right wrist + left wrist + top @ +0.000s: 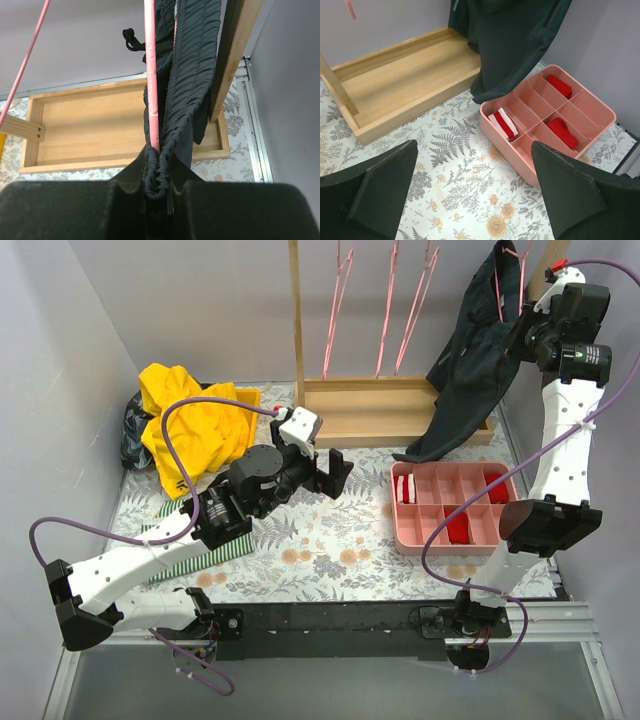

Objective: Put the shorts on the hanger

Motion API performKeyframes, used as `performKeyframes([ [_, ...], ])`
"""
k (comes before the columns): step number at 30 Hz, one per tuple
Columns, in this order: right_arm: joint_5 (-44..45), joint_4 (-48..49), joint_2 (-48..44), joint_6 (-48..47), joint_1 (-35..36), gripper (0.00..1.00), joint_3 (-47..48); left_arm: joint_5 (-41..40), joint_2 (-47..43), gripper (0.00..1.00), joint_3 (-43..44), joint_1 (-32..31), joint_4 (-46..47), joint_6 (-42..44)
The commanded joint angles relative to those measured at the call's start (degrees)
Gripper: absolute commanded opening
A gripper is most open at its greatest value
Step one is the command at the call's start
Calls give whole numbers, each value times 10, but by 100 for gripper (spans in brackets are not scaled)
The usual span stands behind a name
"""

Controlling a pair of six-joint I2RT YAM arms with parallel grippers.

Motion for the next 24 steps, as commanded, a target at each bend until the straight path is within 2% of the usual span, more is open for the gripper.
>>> performKeyframes([
  [1, 12, 87, -20, 2, -4, 1, -2, 5, -4, 98, -5, 2, 6, -1],
  [10, 8, 75, -17, 15, -4, 1, 8, 8, -6, 98, -4, 2, 4, -4],
  [17, 23, 90, -56, 27, -4, 2, -52, 12, -11, 98, -6, 2, 3, -11],
  [20, 27, 96, -67, 27, -4, 12, -69, 14, -14, 98, -8, 2, 2, -14],
  [21, 30, 90, -71, 27, -4, 20, -71, 14, -16, 98, -9, 2, 2, -16],
  [23, 31, 88, -73, 26, -4, 27, -71, 16, -19, 98, -10, 2, 2, -18],
  [24, 31, 87, -77, 27, -5, 36, -71, 17, -20, 98, -11, 2, 2, -21],
])
